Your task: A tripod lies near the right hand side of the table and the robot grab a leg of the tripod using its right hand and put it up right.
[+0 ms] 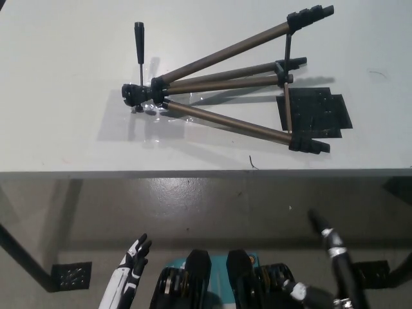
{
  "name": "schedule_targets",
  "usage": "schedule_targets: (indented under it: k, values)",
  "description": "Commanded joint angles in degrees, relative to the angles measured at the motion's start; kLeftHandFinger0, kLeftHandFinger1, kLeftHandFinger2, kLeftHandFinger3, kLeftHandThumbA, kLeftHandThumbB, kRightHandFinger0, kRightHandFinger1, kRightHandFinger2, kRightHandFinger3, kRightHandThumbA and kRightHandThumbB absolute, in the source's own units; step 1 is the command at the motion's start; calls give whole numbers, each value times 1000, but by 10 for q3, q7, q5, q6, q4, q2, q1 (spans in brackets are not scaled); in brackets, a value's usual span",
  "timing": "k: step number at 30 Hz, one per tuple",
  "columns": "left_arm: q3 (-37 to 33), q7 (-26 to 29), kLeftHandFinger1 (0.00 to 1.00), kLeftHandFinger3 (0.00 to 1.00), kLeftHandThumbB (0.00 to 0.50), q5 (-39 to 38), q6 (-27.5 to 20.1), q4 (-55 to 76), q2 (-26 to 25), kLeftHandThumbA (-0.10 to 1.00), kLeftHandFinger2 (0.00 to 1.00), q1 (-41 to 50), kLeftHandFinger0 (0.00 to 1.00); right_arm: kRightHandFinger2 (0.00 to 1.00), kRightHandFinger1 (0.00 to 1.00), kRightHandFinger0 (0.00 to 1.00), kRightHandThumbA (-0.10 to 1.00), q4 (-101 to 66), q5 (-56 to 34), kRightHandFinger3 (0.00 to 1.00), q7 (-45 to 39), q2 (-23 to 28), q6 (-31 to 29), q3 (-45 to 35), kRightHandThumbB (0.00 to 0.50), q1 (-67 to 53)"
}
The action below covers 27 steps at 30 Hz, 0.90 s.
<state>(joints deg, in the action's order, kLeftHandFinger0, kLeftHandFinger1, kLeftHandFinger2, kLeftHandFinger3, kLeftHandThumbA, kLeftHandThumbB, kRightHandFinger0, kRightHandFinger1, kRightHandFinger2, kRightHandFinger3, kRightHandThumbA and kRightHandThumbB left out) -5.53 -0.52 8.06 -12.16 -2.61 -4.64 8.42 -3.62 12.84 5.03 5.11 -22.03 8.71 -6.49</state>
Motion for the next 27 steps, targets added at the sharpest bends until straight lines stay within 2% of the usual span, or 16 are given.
schedule_targets:
  k: [1,2,4,5,7,8,9,10,12,15,20,27]
  values:
    - [1,6,1000,1000,378,8,-34,25,0,1000,1000,8,1000,1000,1000,1000,1000,-124,31,1000,28,3,-41,-46,334,6]
    - [-1,5,1000,1000,369,7,-40,22,-1,1000,1000,8,1000,1000,1000,1000,1000,-188,59,1000,18,13,-2,-68,359,27]
    - [-1,4,1000,1000,372,8,-42,20,0,1000,1000,7,1000,1000,1000,1000,1000,-231,96,1000,2,23,39,-86,379,50]
    - [-1,5,1000,1000,378,7,-41,20,0,1000,1000,7,1000,1000,1000,1000,1000,-275,104,1000,-29,39,98,-98,388,82]
    - [-1,4,1000,1000,390,7,-42,18,0,1000,1000,6,1000,1000,1000,1000,1000,-304,129,1000,-59,56,148,-108,409,126]
    - [-1,4,1000,1000,392,6,-43,17,0,1000,1000,6,1000,1000,1000,1000,1000,-315,151,1000,-74,62,170,-112,382,150]
    - [-1,4,1000,1000,393,5,-43,16,0,1000,1000,7,1000,1000,1000,1000,1000,-321,151,1000,-88,69,192,-112,430,176]
    - [-1,3,1000,1000,394,3,-42,15,0,1000,1000,8,1000,1000,1000,1000,1000,-326,149,1000,-105,80,216,-110,420,205]
    - [-1,4,1000,1000,368,5,-49,13,-1,1000,1000,8,1000,1000,1000,1000,1000,-318,165,1000,-130,94,254,-105,454,277]
    - [-1,6,1000,1000,373,7,-53,11,-2,1000,1000,12,1000,1000,1000,1000,1000,-295,210,1000,-179,114,307,-86,450,366]
    - [-2,3,1000,1000,382,5,-46,14,-1,1000,1000,12,1000,1000,1000,1000,1000,-234,245,1000,-203,117,319,-47,444,459]
    - [-4,2,1000,1000,362,9,-49,13,-3,1000,1000,18,1000,1000,1000,1000,1000,-113,317,1000,-245,122,337,30,466,573]
